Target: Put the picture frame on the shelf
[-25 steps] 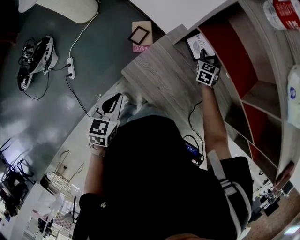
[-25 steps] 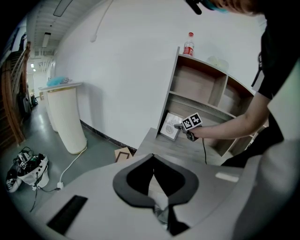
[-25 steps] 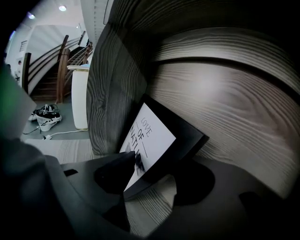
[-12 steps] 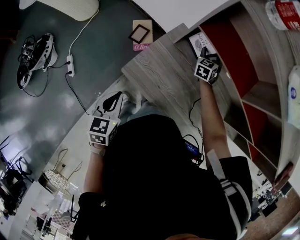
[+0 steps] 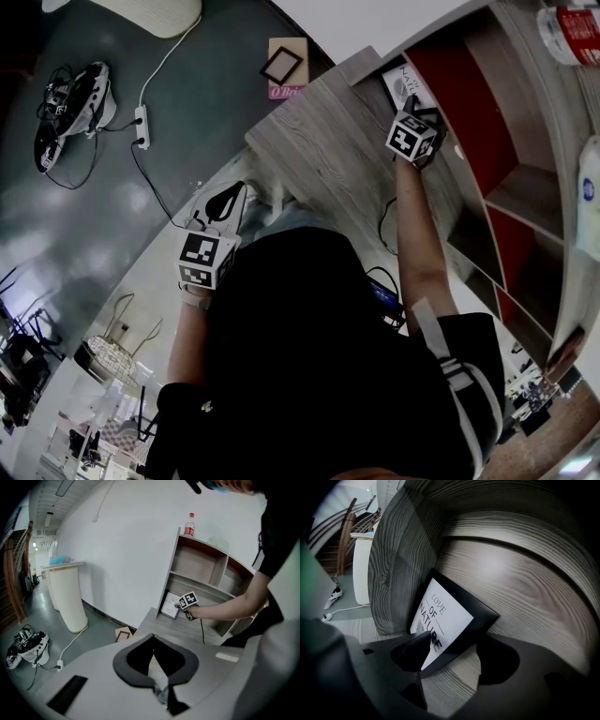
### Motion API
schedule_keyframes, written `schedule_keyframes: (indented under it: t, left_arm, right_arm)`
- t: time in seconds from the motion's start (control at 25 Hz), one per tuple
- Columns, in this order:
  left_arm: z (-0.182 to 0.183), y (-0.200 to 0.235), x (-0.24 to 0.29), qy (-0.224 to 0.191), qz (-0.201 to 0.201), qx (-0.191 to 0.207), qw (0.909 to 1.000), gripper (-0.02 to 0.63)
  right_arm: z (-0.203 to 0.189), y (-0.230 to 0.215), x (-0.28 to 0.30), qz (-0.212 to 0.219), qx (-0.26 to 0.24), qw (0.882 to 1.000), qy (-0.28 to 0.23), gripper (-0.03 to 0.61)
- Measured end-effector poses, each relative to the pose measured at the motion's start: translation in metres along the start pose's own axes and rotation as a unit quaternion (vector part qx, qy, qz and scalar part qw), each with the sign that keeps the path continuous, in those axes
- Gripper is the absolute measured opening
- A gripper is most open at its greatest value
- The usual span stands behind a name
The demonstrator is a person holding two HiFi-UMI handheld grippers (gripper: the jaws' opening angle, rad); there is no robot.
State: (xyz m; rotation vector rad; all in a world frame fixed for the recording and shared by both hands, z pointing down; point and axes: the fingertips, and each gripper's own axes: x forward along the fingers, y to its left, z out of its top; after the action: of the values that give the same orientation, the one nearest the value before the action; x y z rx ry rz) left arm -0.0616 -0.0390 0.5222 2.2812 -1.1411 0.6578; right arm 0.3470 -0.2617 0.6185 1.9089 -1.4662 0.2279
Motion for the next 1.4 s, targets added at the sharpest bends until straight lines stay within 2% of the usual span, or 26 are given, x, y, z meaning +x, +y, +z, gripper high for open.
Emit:
schedule_keyframes:
  t: [0.36,0.72,0.84,1.08,1.24,1.4]
  left_arm:
    - [0.000,-0.002,0.004,-0.002,-0.010,0.000,0.9999,0.008]
    - [0.009,-0.001,0.008,-0.017,-0.033,0.010,0.9993,0.008]
    - [0.016,0.001,0.008,-0.027,-0.045,0.012,0.9986,0.008]
    - [0.034,0.006,0.006,-0.049,-0.063,0.027,0.9964,0.008]
    - [0.047,0.012,-0.001,-0.065,-0.073,0.035,0.9946,0.008]
    - [0.062,0.017,-0.011,-0.087,-0.081,0.041,0.9921,0.008]
  right_arm:
    - [-0.014,-0.005,-0.014,0.000,-0.001,1.000,0.006,0.290]
    - [-0.015,0.013,-0.057,0.019,-0.015,1.000,0.006,0.288]
    - [-0.014,0.024,-0.082,0.035,-0.012,0.999,0.006,0.241]
    - [-0.007,0.059,-0.131,0.110,0.039,0.993,-0.004,0.047]
    - [0.017,0.078,-0.168,0.157,0.052,0.986,-0.025,0.003]
    - [0.049,0.089,-0.206,0.203,0.065,0.976,-0.052,-0.002]
